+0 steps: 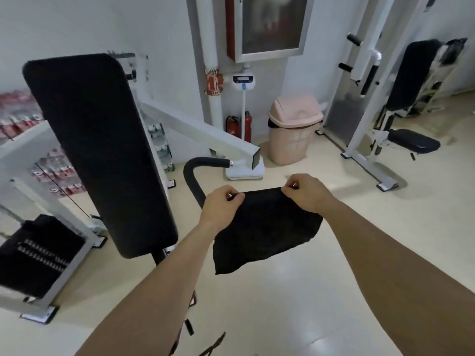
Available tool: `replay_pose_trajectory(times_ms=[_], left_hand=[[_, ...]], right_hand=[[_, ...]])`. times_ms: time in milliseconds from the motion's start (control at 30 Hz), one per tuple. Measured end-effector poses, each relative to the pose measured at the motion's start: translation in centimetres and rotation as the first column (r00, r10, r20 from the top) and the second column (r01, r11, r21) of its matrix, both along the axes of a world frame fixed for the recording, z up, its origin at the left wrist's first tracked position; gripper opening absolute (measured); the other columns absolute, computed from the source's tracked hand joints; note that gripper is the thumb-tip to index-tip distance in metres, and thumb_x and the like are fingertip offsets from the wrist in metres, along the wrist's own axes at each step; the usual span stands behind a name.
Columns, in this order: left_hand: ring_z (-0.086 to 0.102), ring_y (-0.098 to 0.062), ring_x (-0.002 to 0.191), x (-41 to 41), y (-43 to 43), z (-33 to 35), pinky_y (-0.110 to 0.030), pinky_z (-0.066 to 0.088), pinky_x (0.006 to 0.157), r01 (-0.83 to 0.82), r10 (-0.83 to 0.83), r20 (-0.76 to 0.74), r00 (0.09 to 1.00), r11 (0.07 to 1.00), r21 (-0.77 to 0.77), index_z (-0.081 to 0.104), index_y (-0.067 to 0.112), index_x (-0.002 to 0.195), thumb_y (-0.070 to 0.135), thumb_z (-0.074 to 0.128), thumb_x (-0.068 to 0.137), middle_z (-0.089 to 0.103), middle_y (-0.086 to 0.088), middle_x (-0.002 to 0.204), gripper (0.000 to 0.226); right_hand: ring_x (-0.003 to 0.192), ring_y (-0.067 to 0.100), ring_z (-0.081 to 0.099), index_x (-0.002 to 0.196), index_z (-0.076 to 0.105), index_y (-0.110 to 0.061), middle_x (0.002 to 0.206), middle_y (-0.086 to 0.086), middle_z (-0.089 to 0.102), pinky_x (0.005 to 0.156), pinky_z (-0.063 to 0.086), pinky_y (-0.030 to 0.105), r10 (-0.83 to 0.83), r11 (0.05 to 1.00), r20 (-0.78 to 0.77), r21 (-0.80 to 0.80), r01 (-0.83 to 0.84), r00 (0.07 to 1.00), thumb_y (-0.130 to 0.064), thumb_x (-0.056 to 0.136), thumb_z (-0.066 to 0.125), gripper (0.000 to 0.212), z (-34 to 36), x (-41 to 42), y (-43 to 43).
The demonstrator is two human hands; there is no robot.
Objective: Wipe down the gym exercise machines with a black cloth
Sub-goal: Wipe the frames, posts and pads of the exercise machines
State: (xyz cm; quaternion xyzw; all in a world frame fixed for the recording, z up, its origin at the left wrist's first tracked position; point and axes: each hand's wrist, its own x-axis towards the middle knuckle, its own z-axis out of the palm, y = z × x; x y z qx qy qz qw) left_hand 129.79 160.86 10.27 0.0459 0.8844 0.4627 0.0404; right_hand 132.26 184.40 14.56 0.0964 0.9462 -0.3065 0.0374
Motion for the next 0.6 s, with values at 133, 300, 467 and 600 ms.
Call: replay_pose_trajectory(times_ms=[133,300,467,600], left_hand=[[0.06,-0.008,0.081,-4.6,4.0,-0.5,-0.027,0.045,0.072,-0.128,0.129,-0.071,0.989,0.992,0.017,0.065,0.026,0.089,0.038,0.061,0.095,0.064,0.011,0.084,0.015],[0.063,-0.009,0.084,-9.3,8.0,-0.5,-0.028,0.05,0.074,-0.229,0.231,-0.063,0.971,0.973,0.04,0.065,0.029,0.088,0.048,0.065,0.09,0.066,0.013,0.085,0.019],[0.064,-0.013,0.086,-13.1,9.8,-0.4,-0.032,0.052,0.075,-0.345,0.345,-0.026,0.938,0.938,0.003,0.063,0.027,0.095,0.043,0.063,0.09,0.067,0.011,0.085,0.017],[0.058,-0.006,0.076,-17.7,10.3,-0.5,-0.023,0.041,0.062,-0.547,0.546,-0.018,0.837,0.836,-0.049,0.06,0.026,0.103,0.035,0.053,0.098,0.061,0.014,0.082,0.012]], right_hand=[[0.085,0.017,0.053,0.093,0.058,-0.03,0.089,-0.008,0.056,0.074,0.043,0.032,0.094,0.985,-0.038,0.147,-0.087,0.995,-0.045,0.096,0.057,0.015,-0.6,-6.3,3.5],[0.081,0.018,0.057,0.088,0.059,-0.027,0.086,-0.005,0.062,0.073,0.048,0.035,0.197,0.953,-0.011,0.238,-0.189,0.98,-0.049,0.097,0.054,0.024,-0.9,-13.9,7.3],[0.089,0.02,0.059,0.093,0.063,-0.028,0.094,-0.004,0.064,0.081,0.052,0.039,0.355,0.901,-0.012,0.271,-0.338,0.935,-0.052,0.096,0.052,0.027,-0.4,-22.7,7.8],[0.088,0.02,0.057,0.103,0.065,-0.024,0.096,-0.003,0.064,0.078,0.049,0.037,0.502,0.834,-0.039,0.287,-0.472,0.864,-0.05,0.097,0.052,0.03,-1.3,-30.3,6.5]])
